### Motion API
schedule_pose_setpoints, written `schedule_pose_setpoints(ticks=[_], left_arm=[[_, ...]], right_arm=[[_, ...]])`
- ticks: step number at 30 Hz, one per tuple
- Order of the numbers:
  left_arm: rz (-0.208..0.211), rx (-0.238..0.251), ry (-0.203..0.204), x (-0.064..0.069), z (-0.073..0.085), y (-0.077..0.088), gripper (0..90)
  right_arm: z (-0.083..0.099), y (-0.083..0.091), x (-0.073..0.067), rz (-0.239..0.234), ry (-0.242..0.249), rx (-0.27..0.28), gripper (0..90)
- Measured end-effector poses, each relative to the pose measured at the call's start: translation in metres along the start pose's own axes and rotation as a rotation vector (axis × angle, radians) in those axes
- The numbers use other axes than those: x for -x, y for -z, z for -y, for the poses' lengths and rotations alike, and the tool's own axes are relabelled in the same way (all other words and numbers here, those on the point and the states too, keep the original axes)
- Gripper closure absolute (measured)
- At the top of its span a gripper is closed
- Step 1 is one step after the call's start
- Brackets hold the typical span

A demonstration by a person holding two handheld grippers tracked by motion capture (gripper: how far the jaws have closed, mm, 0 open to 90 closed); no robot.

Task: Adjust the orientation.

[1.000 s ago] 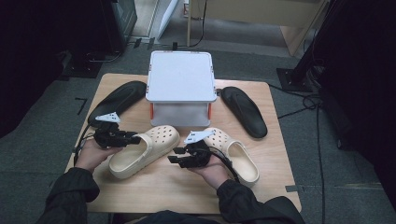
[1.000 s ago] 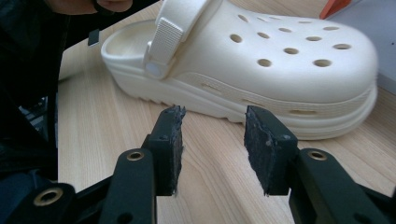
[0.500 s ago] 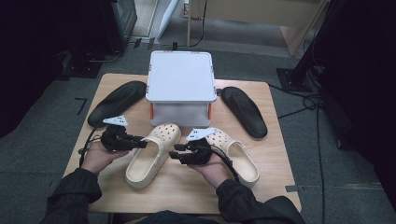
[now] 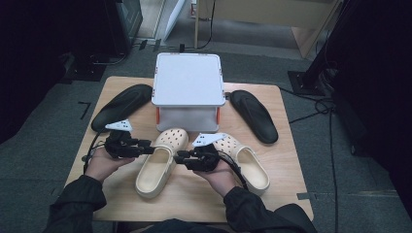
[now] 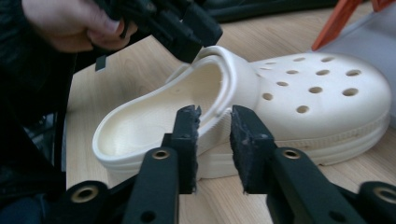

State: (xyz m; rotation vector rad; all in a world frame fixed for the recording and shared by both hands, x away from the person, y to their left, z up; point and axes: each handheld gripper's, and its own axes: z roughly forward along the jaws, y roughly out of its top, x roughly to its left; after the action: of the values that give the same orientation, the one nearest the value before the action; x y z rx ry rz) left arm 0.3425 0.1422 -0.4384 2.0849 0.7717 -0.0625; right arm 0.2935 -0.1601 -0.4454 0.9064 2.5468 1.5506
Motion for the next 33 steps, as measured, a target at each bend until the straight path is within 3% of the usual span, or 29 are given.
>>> schedule_pose_setpoints(ticks=[2,4,5,8,10,15,20,24,29,31,32,33], left_arm=[[-0.022,0.02,-0.008,-0.001,0.001,0.009,59.0],[-0.024,0.042,0.011,-0.005,0.004,0.017,66.0],[-0.028,0.041,0.036,-0.01,0.008,0.019,66.8],[-0.021,0.037,0.061,-0.014,0.011,0.016,68.2],[-0.02,0.029,0.077,-0.017,0.013,0.013,68.2],[-0.028,-0.001,0.081,-0.022,0.02,0.009,68.3],[-0.02,-0.051,0.084,-0.028,0.025,0.002,68.8],[-0.012,-0.08,0.082,-0.027,0.029,0.001,68.9],[0.002,-0.083,0.069,-0.02,0.032,0.002,69.8],[0.0,-0.097,0.068,-0.018,0.033,-0.001,70.8],[-0.004,-0.105,0.065,-0.017,0.033,-0.002,70.8],[-0.003,-0.104,0.073,-0.017,0.034,-0.002,71.3]], right_arm=[[-0.001,-0.001,-0.003,-0.003,0.017,-0.005,73.4],[0.0,-0.006,-0.006,-0.012,0.016,-0.017,73.5],[0.0,-0.008,-0.007,-0.02,0.015,-0.019,73.3],[0.0,-0.012,-0.01,-0.035,0.01,-0.018,71.8],[-0.002,-0.018,-0.016,-0.042,0.035,-0.023,71.1],[0.002,-0.029,-0.018,-0.055,0.025,-0.053,71.3],[0.002,-0.03,-0.018,-0.057,0.024,-0.042,71.5],[-0.001,-0.027,-0.017,-0.02,0.035,-0.038,72.5],[0.002,-0.009,-0.001,0.034,-0.016,-0.018,74.0],[0.002,-0.009,-0.001,0.037,-0.019,-0.019,73.8],[0.002,-0.008,-0.001,0.042,-0.022,-0.02,71.8],[0.002,-0.011,-0.003,0.045,-0.015,-0.007,59.4]])
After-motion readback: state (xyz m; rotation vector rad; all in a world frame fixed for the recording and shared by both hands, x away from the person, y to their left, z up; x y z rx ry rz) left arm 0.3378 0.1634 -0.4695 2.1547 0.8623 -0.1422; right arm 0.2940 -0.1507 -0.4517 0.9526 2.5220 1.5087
